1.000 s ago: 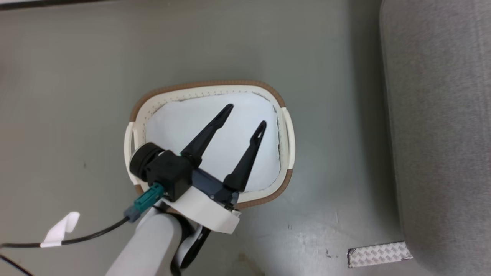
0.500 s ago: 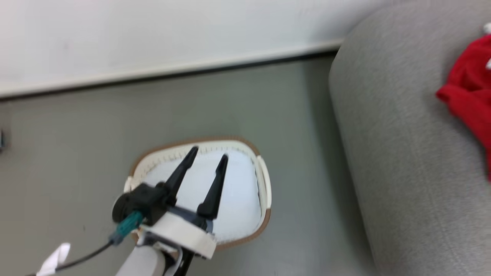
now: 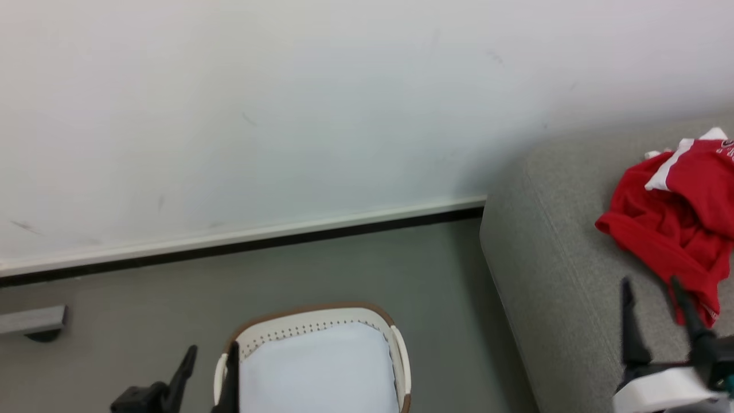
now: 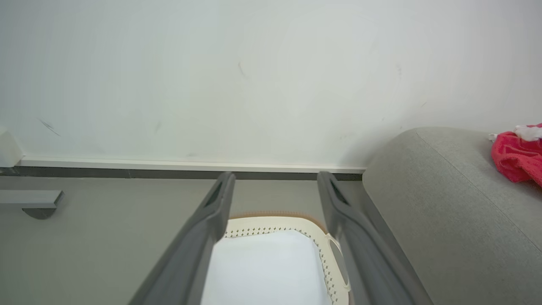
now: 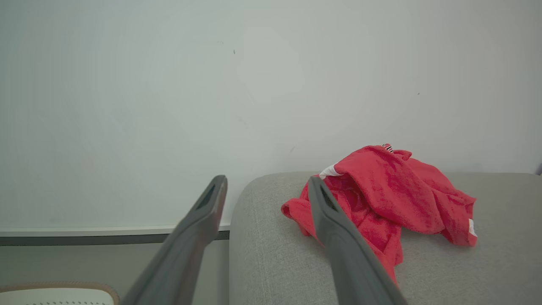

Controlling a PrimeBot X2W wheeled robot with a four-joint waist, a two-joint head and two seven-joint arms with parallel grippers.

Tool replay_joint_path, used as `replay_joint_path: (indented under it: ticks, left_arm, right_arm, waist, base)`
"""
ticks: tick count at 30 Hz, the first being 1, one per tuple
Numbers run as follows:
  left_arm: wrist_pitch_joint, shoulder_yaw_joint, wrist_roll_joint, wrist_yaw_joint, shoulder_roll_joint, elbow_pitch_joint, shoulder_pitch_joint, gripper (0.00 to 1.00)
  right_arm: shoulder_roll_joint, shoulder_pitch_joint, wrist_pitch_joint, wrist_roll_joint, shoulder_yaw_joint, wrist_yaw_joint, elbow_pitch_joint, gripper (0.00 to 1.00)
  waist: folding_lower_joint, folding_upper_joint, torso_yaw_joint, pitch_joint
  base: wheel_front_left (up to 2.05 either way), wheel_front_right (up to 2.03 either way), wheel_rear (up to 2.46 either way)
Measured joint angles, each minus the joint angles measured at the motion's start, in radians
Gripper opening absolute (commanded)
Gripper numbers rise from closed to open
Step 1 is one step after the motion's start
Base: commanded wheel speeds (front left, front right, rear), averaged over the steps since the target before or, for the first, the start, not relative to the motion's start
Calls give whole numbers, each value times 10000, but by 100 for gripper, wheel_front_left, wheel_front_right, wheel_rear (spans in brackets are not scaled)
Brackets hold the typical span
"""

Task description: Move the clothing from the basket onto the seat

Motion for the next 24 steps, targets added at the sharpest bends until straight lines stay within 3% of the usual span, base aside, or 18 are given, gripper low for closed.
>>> replay_joint_path:
  ticks: [3,8,16,24]
  left_arm:
    - [-8,575,38,-119,-75,-100,253,100]
    - [-13,1383,491,-464,-397,-92,781,100]
    - [-13,2495,1244,-1032,-965,10,1243,100]
    - [-13,2934,1808,-1262,-1256,104,1357,100]
  right_arm:
    - [25,637,2,608,853,0,-90,100]
    - [59,1387,0,512,1912,0,-128,100]
    - [31,1812,2,963,2243,0,146,100]
    - [31,1864,2,1032,2343,0,640,100]
  waist:
    - [1,0,96,-380]
    - [2,0,227,-686]
    - [4,0,300,-961]
    - [5,0,523,-1102]
  base:
    - [0,0,0]
    - [0,0,0]
    - [0,0,0]
    - [0,0,0]
